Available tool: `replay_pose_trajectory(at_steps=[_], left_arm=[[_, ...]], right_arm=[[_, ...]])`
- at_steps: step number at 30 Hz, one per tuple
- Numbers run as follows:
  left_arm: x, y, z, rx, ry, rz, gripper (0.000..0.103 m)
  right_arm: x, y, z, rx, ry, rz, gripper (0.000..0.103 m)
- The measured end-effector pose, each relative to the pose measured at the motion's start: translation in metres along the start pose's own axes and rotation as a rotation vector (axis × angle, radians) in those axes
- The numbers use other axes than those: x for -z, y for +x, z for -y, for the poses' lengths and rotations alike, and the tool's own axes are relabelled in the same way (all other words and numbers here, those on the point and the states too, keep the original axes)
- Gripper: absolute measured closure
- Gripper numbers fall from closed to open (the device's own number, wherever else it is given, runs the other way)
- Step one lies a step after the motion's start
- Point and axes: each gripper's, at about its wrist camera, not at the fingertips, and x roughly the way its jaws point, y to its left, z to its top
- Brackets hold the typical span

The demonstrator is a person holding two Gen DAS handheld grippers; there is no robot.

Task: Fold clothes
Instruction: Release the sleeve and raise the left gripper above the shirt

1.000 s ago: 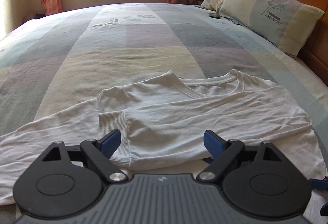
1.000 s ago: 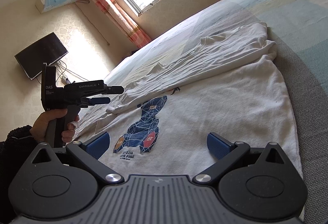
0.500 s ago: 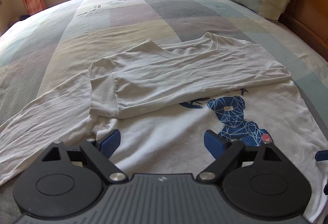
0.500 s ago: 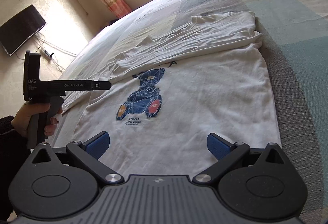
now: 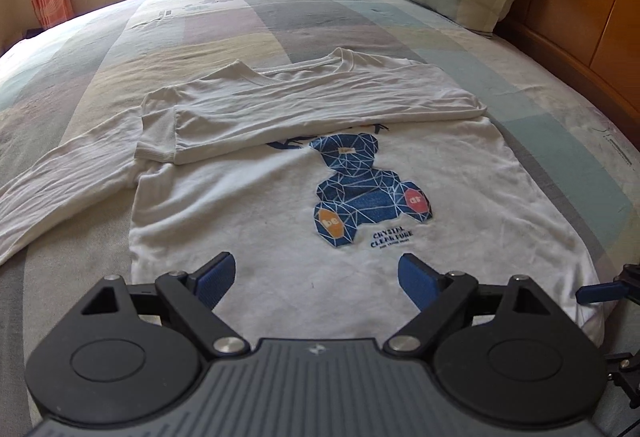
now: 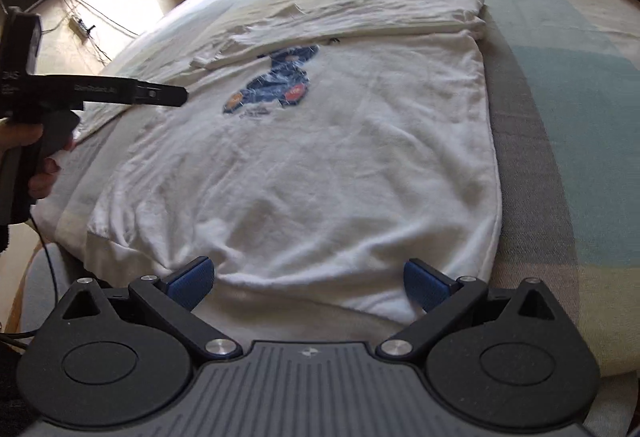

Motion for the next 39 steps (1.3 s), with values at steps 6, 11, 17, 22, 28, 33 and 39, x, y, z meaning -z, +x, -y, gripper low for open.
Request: replay_pose_trajectory(at_steps=[6,11,17,22,28,33,39], left_arm=[[0.045,-0.002,0.004,0.026,-0.074,-0.065,0.014],[0.051,-0.013,-0.009,0.046,-0.118,-0.061,0.014],[-0.005,-0.016,-0.034,0.041,-0.139,0.085,0.014],[-0.050,0.025,-0.072,0.032,-0.228,0.126,0.014],[-0.061,0.098,-0.126,0.070,-0.390,0.076,0.016],[-0.071,0.104,-0.140,0.015,-0.370,0.103,0.014],[-0.066,0.067,-0.121,0.012,-0.307,0.147,0.013]], right_arm=[[0.008,0.002,-0.007,0.052,-0.023,0.023,0.000],[0.011,0.004,-0.014,0.091,-0.066,0.032,0.000],[0.023,0.014,-0.038,0.208,-0.243,0.011,0.000],[0.024,0.012,-0.036,0.208,-0.240,0.018,0.000],[0.023,0.012,-0.036,0.199,-0.255,0.012,0.000],[0.020,0.013,-0.034,0.190,-0.262,-0.001,0.000],[0.019,0.016,-0.034,0.192,-0.258,0.008,0.000]])
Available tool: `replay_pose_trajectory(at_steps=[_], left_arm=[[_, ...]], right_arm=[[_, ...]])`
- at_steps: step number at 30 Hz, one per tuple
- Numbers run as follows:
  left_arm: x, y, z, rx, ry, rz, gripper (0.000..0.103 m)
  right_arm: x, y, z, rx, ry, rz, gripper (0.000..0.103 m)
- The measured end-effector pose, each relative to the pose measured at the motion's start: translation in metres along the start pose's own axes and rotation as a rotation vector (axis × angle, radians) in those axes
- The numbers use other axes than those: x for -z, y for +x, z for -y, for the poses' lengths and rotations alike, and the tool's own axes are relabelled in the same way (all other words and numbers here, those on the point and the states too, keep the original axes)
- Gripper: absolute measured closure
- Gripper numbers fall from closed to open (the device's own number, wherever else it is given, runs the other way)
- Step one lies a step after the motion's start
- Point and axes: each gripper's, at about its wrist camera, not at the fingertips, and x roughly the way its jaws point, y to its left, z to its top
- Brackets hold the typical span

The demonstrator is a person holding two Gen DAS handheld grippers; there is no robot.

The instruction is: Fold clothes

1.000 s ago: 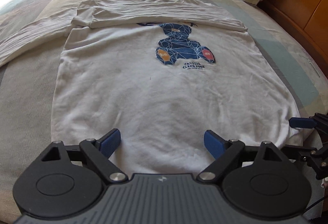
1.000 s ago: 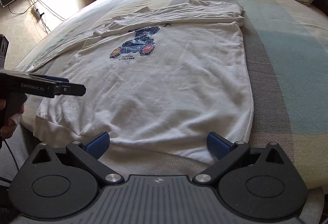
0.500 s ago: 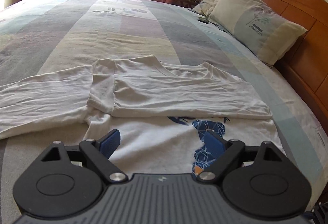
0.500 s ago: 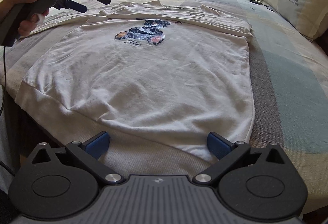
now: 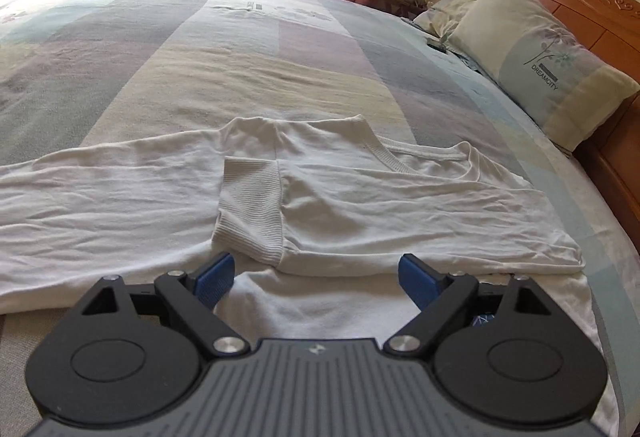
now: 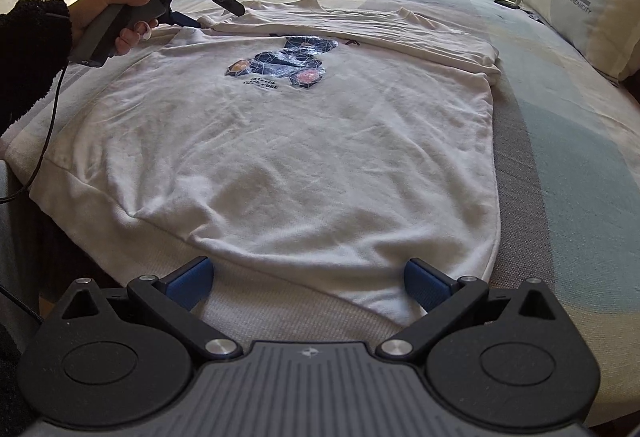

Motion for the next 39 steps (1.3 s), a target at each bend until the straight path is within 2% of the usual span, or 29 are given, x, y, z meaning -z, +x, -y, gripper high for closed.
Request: replay_pose_trajectory(at_steps=[2,5,7,9,12,15,20,25,28,30,33,36,39], left_arm=[[0.008,-0.016,0.006,0.040,0.011,0.026,0.011],[0.024,-0.025,0.017,0.088,0.048,-0.012,0.010],[0.037,-0.019,0.020,0.060,0.072,-0.057,0.010],[0.050,-0.011,0.017,0.024,0.049,-0.098,0.011],[0.058,-0.021,0.019,0.013,0.020,-0.087,0.010],[0.058,-0.039,0.021,0.045,0.008,-0.069,0.010],[0.051,-0.070,0.009,0.040,0.015,0.004,0.009],[0.039,-0.091,-0.036,-0.010,-0.020,0.069,0.009],[0.032,-0.102,-0.074,-0.061,-0.054,0.105,0.009],[0.029,-0.109,-0.104,-0.098,-0.105,0.123,0.009],[0.028,-0.124,-0.152,-0.157,-0.181,0.150,0.010],[0.033,-0.138,-0.195,-0.169,-0.262,0.183,0.009],[0.045,-0.145,-0.238,-0.149,-0.381,0.215,0.009]], right_arm=[[0.001,0.000,0.000,0.001,0.001,0.007,0.000],[0.001,0.000,0.000,0.004,0.003,0.010,0.000],[0.001,0.000,-0.001,0.009,0.007,0.012,0.000],[0.001,0.000,-0.001,0.016,0.012,0.013,0.000],[0.002,-0.001,-0.003,0.028,0.022,0.011,0.000],[-0.001,-0.002,-0.003,0.032,0.034,-0.012,0.000],[-0.009,-0.007,0.002,-0.003,0.120,-0.023,0.000],[-0.020,-0.015,0.004,-0.107,0.214,0.025,0.000],[-0.032,-0.010,0.004,-0.190,0.325,0.036,0.000],[-0.042,-0.004,0.003,-0.243,0.389,0.042,0.000],[-0.057,0.003,-0.003,-0.269,0.440,0.060,0.000],[-0.072,0.011,-0.014,-0.297,0.446,0.079,0.000],[-0.081,0.025,-0.027,-0.342,0.428,0.071,0.000]])
